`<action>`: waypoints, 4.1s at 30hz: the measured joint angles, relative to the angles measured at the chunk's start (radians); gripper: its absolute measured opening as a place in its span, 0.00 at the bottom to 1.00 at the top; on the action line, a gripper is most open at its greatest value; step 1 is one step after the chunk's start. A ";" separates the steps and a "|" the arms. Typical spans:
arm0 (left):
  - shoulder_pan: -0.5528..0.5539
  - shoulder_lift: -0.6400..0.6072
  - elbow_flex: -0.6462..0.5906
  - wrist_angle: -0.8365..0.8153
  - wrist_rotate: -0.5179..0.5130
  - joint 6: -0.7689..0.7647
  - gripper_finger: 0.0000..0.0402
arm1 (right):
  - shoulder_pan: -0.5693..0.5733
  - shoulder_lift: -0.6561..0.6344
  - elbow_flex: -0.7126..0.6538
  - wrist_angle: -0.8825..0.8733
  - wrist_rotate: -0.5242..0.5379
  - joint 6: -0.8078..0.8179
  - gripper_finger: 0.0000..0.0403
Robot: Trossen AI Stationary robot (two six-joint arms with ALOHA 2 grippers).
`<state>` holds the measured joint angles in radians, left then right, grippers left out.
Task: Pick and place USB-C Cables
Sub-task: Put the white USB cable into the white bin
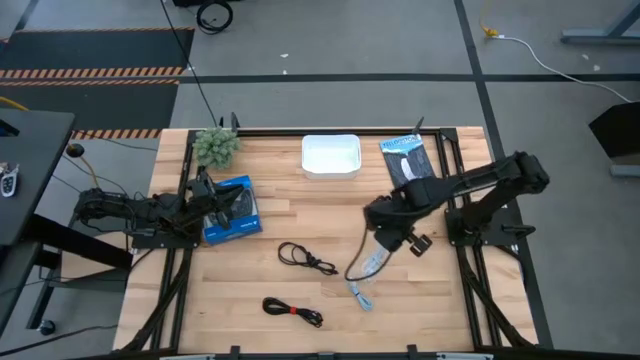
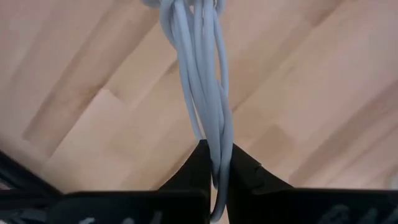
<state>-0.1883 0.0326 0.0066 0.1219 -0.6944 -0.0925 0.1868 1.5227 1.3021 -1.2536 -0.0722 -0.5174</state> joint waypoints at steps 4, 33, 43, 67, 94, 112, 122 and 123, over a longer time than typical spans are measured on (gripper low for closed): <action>0.000 0.000 0.000 0.000 0.000 0.000 0.11 | -0.058 0.061 0.091 -0.005 0.008 -0.030 0.04; 0.000 0.000 0.000 0.000 0.001 0.000 0.11 | -0.577 0.247 0.566 0.132 -0.024 0.126 0.04; 0.000 0.000 0.000 -0.001 0.000 0.001 0.11 | -0.672 0.288 0.564 0.255 -0.071 0.444 0.04; 0.000 0.000 0.000 0.000 0.000 0.000 0.11 | -0.780 0.551 0.562 0.050 -0.002 0.588 0.04; 0.000 0.000 0.000 0.000 0.000 0.000 0.11 | -0.767 0.675 0.556 0.111 -0.032 0.599 0.06; 0.000 0.000 0.000 0.000 0.000 0.000 0.11 | -0.767 0.705 0.555 0.116 0.038 0.574 0.12; 0.000 0.000 0.000 0.000 0.000 0.000 0.11 | -0.765 0.683 0.566 0.042 0.038 0.490 0.34; 0.000 0.000 0.000 0.000 0.000 0.000 0.11 | -0.765 0.677 0.568 0.038 0.042 0.487 0.36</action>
<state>-0.1883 0.0325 0.0064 0.1219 -0.6941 -0.0923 -0.5781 2.1992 1.8701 -1.2151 -0.0305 -0.0306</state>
